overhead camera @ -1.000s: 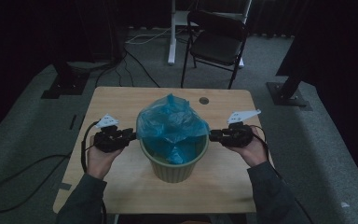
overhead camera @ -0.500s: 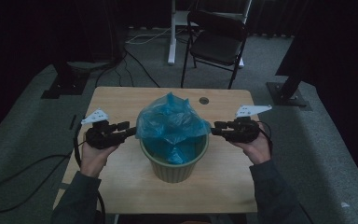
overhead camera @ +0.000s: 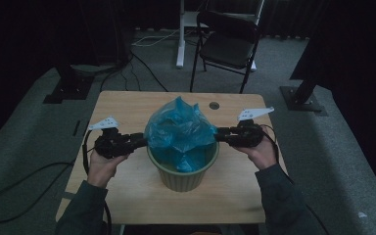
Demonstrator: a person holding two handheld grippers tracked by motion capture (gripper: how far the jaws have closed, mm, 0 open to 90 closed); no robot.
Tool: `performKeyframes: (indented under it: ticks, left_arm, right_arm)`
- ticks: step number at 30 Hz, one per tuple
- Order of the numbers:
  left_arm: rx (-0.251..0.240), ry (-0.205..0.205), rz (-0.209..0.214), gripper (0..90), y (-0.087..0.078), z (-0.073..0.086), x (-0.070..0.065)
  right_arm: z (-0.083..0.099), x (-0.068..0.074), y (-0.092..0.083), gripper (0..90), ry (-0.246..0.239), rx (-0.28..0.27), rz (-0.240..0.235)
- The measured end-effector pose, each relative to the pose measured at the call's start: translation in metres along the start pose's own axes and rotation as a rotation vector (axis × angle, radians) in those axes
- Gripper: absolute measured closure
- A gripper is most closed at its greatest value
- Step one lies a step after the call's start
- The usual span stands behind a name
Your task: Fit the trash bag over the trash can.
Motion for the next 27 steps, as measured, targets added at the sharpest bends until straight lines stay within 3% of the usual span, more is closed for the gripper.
performKeyframes:
  ticks: [4,11,17,18,22,27]
  left_arm:
    - [0.011,0.017,-0.025,72.5,-0.003,0.002,-0.003]
    - [0.041,0.051,-0.021,87.8,-0.004,0.008,-0.006]
    - [0.011,0.051,-0.051,89.6,-0.01,0.005,-0.004]
    - [-0.003,0.05,-0.058,89.1,-0.012,0.004,-0.004]
    - [-0.041,0.033,-0.072,69.8,-0.013,-0.004,-0.002]
    - [-0.043,0.043,-0.022,49.9,-0.002,-0.012,-0.003]
  right_arm:
    - [0.002,0.001,-0.004,75.8,0.001,-0.016,-0.022]
    - [0.008,0.006,-0.012,85.5,-0.002,-0.02,-0.033]
    - [0.015,0.005,-0.016,87.3,0.009,-0.021,-0.048]
    - [0.015,0.005,-0.017,87.4,0.01,-0.021,-0.05]
    - [0.014,0.005,-0.016,87.5,0.003,-0.021,-0.055]
    - [0.011,0.006,-0.014,87.5,-0.004,-0.018,-0.061]
Point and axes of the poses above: each handheld gripper's, and its own axes: y roughly forward along the jaws, z roughly out of its underside, x roughly to its left, the point moved 1 cm from there along y, roughly forward along the jaws, and after that the axes turned 4 degrees about -y, right-handed, at the moved point
